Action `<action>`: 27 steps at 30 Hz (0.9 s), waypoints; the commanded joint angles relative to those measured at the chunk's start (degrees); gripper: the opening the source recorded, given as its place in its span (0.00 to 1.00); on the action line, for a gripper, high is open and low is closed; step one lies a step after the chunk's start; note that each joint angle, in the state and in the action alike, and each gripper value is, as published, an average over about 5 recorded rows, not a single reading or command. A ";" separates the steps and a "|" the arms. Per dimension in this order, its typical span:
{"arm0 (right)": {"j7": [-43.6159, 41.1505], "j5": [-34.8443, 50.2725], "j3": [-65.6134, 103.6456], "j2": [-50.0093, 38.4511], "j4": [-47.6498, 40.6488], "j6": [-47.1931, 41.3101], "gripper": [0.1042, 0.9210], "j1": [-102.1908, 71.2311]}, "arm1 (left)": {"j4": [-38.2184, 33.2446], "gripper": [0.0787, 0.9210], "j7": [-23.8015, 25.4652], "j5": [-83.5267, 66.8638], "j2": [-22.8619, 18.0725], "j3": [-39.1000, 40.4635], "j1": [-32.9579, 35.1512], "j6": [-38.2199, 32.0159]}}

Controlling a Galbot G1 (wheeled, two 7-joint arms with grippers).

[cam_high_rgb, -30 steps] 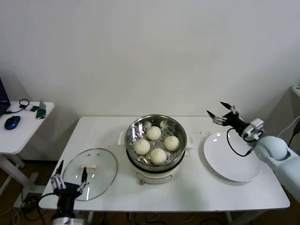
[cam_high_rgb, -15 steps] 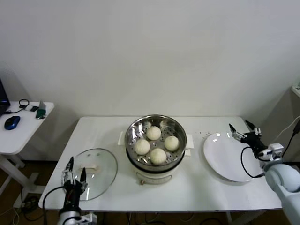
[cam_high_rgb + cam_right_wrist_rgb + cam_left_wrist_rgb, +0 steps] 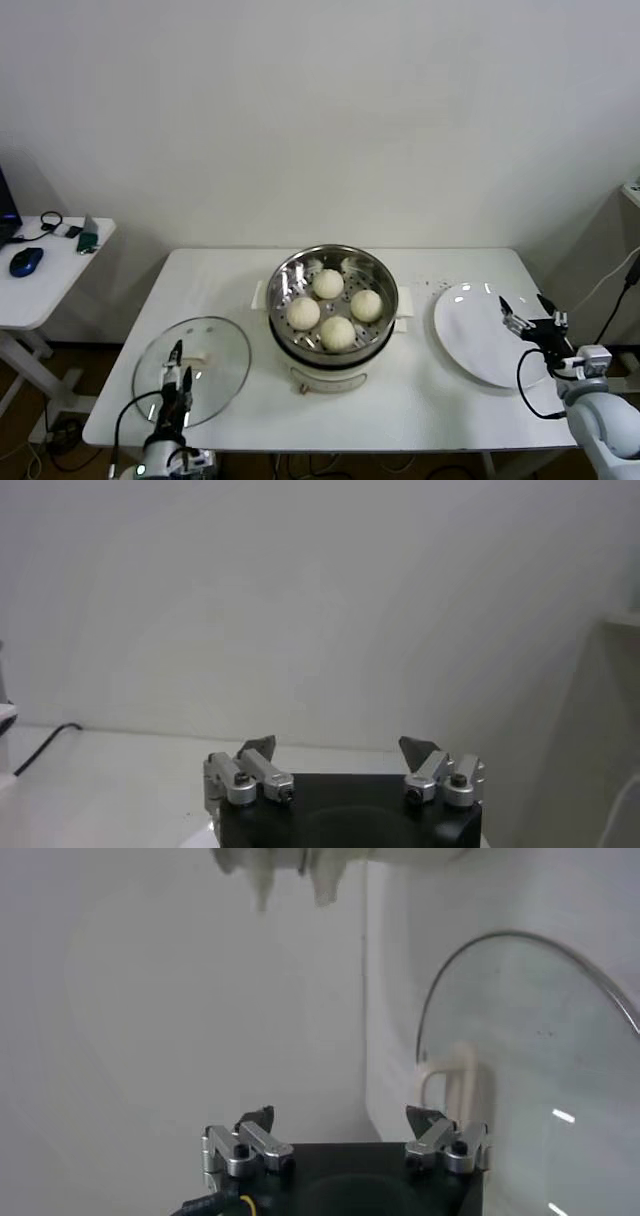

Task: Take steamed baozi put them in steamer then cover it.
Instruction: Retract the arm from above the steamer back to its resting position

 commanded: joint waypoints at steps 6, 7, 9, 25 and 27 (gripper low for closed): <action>0.14 -2.41 2.84 2.49 0.50 -0.47 0.88 -3.05 | 9.97 0.88 0.28 5.17 0.33 -1.74 -8.40 -2.62; 0.06 -2.47 2.88 2.57 0.55 -0.44 0.88 -3.09 | 10.23 0.88 0.30 5.11 0.44 -1.86 -8.57 -2.73; -0.08 -2.69 2.99 2.76 0.54 -0.35 0.88 -3.09 | 10.67 0.88 0.41 5.11 0.65 -2.03 -8.80 -2.92; -1.85 -5.40 4.00 5.09 1.11 0.72 0.88 -4.69 | 13.56 0.88 -1.19 3.78 1.30 -2.26 -11.91 -3.64; -2.00 -5.42 4.41 5.37 1.54 0.68 0.88 -5.09 | 14.04 0.88 -1.21 3.52 1.32 -2.14 -12.14 -3.70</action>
